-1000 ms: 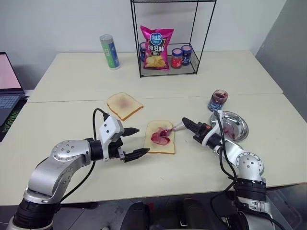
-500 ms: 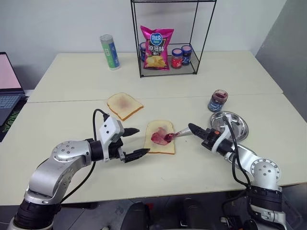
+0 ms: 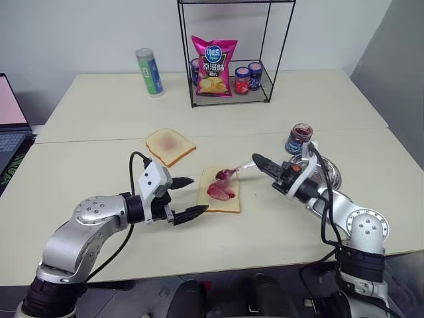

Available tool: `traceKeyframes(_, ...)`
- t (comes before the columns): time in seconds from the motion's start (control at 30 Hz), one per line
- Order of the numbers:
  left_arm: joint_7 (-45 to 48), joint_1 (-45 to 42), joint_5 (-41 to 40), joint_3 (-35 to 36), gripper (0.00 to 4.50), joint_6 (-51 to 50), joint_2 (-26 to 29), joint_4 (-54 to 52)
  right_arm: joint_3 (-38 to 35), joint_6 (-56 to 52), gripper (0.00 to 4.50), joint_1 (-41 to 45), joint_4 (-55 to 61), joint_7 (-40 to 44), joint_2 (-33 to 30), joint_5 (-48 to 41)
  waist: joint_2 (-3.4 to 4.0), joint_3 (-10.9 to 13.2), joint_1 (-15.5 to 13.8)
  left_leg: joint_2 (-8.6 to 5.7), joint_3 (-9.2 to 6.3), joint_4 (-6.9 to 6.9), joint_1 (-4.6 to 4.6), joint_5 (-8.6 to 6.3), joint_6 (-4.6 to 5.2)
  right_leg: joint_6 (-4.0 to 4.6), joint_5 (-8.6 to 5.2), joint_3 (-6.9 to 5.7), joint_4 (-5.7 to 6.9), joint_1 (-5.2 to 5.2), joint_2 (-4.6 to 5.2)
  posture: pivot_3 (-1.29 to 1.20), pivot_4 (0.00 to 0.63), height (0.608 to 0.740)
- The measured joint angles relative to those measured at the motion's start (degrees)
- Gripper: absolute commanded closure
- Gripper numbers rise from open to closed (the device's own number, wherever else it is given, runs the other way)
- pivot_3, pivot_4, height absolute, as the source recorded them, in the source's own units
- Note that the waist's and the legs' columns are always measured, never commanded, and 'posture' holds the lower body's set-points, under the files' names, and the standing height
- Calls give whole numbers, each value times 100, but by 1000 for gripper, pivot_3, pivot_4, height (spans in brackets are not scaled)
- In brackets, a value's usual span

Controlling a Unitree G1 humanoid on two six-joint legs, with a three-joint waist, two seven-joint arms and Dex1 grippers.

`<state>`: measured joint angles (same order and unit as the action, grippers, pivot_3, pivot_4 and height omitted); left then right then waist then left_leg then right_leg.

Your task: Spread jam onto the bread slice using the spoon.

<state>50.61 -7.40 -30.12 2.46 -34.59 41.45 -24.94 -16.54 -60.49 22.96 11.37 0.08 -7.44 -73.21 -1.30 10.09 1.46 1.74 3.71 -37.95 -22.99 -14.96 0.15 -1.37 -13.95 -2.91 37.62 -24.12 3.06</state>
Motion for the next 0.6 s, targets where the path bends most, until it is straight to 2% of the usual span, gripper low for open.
traceKeyframes(0.3,7,103,-8,24,0,-6,111,-6,731,262,4478,66,-599,417,350,609,0,0,3,-1,0,-1,-1,0,0,21,12,0,-1,0,2,0,150,740)
traceKeyframes(0.6,-21,106,-16,26,0,-10,110,-29,827,308,4478,-295,-843,893,26,1124,0,0,-1,-2,1,-1,-1,0,0,21,12,1,-2,0,2,0,150,740)
